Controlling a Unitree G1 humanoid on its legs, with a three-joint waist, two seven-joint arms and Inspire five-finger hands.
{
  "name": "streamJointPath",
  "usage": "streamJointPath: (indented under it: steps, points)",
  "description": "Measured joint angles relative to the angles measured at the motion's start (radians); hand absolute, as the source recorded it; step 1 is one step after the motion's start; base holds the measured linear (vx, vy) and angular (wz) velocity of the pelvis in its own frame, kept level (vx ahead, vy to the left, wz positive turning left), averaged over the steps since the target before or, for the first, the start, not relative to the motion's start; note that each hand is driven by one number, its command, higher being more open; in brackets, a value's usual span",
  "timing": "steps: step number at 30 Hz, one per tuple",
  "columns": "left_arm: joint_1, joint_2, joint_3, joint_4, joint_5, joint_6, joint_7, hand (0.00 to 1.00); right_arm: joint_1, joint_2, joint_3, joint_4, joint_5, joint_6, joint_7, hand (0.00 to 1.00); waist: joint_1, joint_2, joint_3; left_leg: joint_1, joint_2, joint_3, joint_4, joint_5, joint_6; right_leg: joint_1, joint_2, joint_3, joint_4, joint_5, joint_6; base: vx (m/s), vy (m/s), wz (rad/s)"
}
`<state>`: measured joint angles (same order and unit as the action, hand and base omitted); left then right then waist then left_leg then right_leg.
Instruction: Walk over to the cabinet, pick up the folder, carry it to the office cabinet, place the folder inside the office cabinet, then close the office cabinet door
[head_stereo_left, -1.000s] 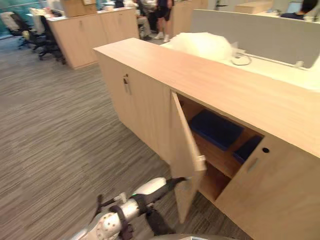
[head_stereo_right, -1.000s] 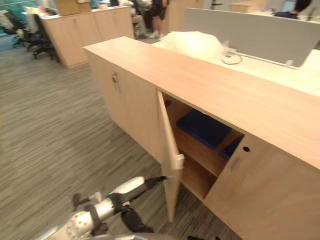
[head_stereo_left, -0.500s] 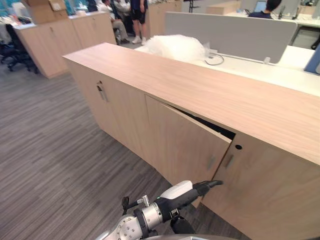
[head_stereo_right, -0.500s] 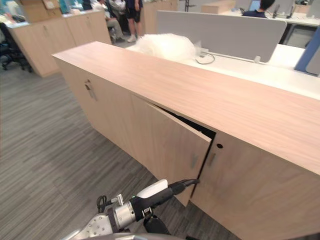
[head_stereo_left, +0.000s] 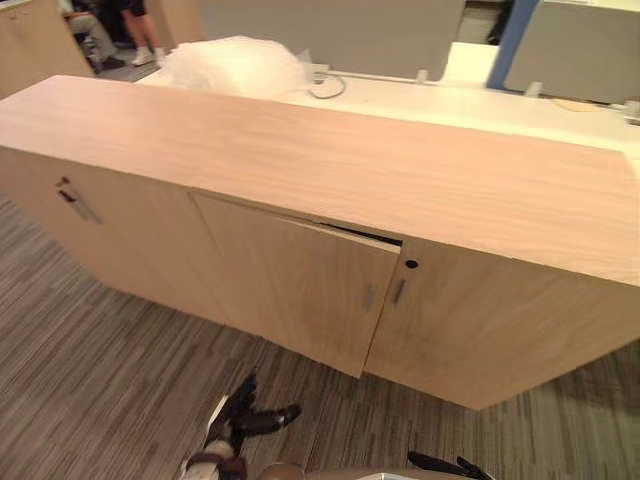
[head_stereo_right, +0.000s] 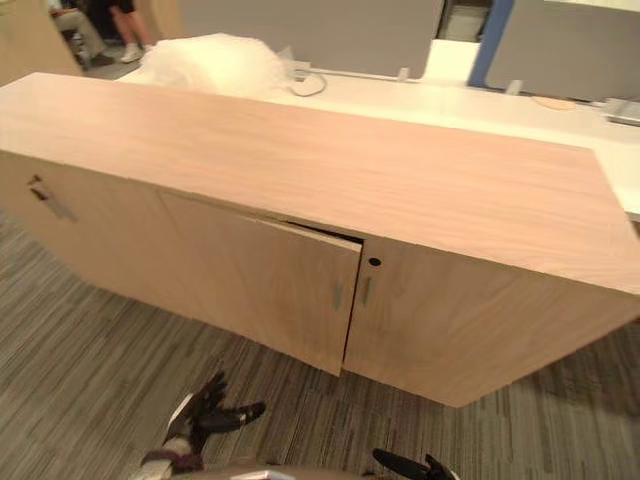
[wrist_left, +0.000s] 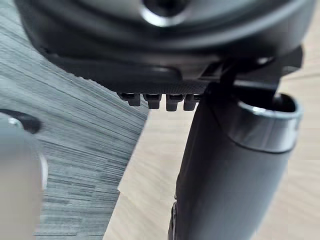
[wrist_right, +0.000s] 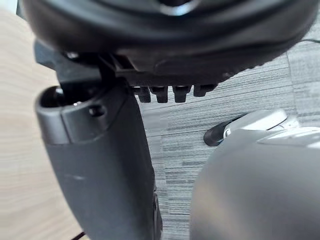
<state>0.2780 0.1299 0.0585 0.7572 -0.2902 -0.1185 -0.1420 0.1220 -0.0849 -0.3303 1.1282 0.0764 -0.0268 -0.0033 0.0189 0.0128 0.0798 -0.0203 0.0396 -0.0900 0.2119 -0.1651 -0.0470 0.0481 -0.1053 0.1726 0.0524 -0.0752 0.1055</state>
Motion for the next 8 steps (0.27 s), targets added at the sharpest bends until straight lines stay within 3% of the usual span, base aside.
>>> streamJointPath:
  steps: [3, 8]
  points:
    - [0.0, -0.083, 0.107, 0.079, -0.017, -0.002, 0.028, 1.0, 0.02, 0.002, 0.015, -0.035, -0.004, 0.004, -0.002, 1.0, 0.004, 0.008, -0.003, 0.06, 0.007, 0.096, -0.046, 0.005, 0.008, -0.034, -0.005, 0.019, 0.056, 0.002, 0.009, 0.06, 0.078, -0.8]
    - [-0.064, -0.104, 0.198, 0.182, 0.155, -0.011, 0.144, 1.0, 0.024, -0.006, 0.068, -0.055, -0.008, 0.004, -0.015, 1.0, -0.005, 0.008, -0.013, 0.099, 0.011, 0.173, -0.086, 0.016, 0.008, -0.069, -0.008, -0.041, 0.091, -0.002, 0.014, -0.02, 0.021, -0.53]
